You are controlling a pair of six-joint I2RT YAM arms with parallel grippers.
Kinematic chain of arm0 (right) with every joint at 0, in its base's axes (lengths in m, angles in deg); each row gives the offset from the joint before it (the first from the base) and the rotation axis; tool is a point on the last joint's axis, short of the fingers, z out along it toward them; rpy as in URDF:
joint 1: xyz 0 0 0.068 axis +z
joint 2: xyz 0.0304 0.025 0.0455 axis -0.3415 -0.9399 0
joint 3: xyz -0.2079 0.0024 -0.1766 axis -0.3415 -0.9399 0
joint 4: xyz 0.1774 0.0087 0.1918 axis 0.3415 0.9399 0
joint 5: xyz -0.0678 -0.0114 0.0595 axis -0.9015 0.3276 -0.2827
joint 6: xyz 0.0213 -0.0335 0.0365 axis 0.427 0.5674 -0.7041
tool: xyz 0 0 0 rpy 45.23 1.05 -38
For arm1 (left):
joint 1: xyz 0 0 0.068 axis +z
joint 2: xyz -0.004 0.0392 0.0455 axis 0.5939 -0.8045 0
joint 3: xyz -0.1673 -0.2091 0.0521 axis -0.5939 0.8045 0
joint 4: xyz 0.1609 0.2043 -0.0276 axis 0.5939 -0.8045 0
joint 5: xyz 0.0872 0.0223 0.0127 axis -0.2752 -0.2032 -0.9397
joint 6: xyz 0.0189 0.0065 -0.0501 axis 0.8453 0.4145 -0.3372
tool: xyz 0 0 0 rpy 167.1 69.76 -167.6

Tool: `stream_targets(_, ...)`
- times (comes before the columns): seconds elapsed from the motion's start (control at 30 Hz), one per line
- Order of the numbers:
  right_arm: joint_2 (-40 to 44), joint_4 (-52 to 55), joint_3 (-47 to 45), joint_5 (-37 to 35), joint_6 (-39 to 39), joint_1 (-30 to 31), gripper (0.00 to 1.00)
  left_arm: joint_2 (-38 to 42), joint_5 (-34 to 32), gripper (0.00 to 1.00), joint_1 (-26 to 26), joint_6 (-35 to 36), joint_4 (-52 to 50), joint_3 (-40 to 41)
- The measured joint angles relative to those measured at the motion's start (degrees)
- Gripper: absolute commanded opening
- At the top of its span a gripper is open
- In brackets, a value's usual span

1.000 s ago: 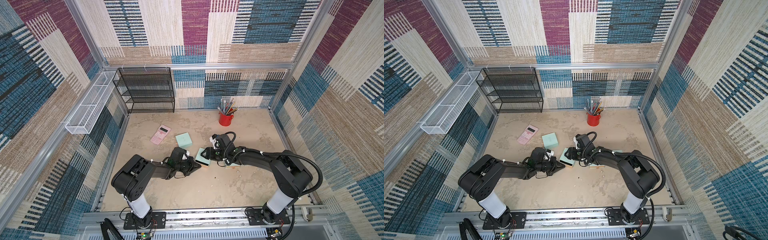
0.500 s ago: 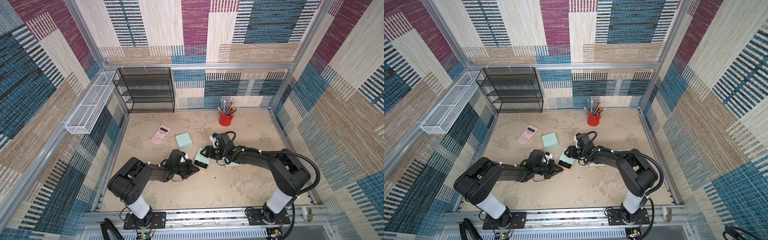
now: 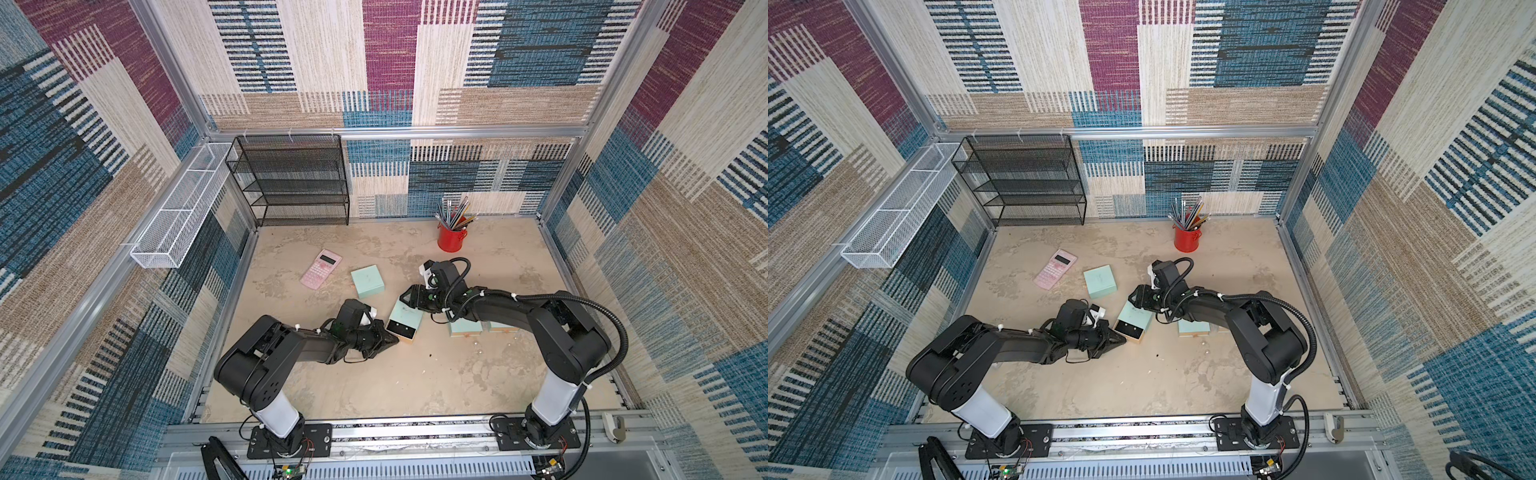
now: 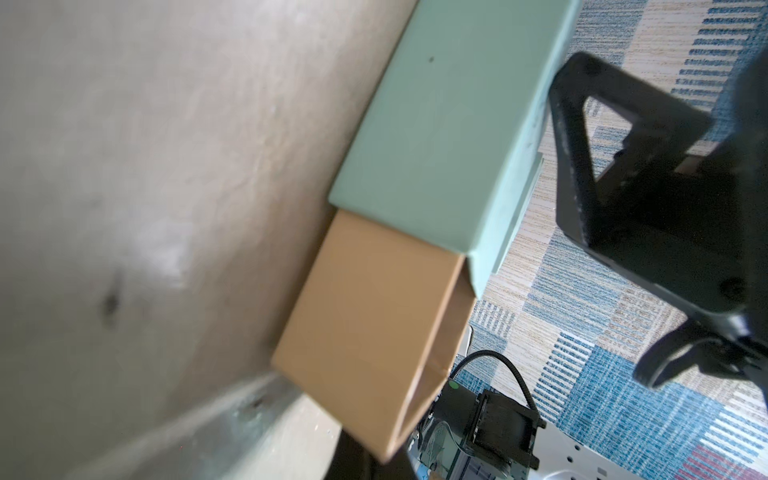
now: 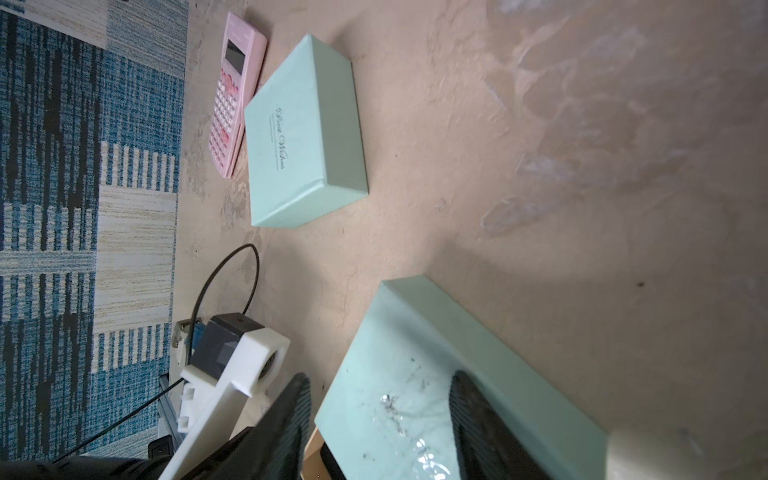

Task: Take out the earrings from the drawer-style jewelry box
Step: Open the drawer in the jewelry box.

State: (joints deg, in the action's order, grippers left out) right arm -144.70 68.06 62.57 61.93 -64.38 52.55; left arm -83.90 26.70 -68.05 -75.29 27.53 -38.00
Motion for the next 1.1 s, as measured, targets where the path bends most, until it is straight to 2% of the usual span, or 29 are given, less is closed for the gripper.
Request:
stream_targets(0.2, -0.92, 0.28, 1.7, 0.17, 1.27, -0.81, 0.58, -2.19, 0.0, 0.0, 0.0, -0.04, 1.81, -1.22)
stream_targets(0.43, 3.72, 7.19, 2.97, -3.28, 3.52, -1.77, 0.58, -1.66, -0.04, 0.0, 0.0, 0.0, 0.55, -1.73)
stream_targets(0.7, 17.53, 10.62, -8.11, -3.28, 2.27, 0.07, 0.58, -1.49, 0.0, 0.0, 0.0, 0.46, 0.09, -2.05)
stream_targets(0.83, 21.59, 11.54, -14.08, -3.26, -0.15, 1.03, 0.58, -1.49, 0.0, 0.0, 0.0, 0.83, 0.09, -2.05)
stream_targets(1.1, 17.07, 8.46, -15.02, -1.7, -3.67, 1.6, 0.55, -1.29, 0.0, 0.0, 0.0, 0.92, -0.11, -2.05)
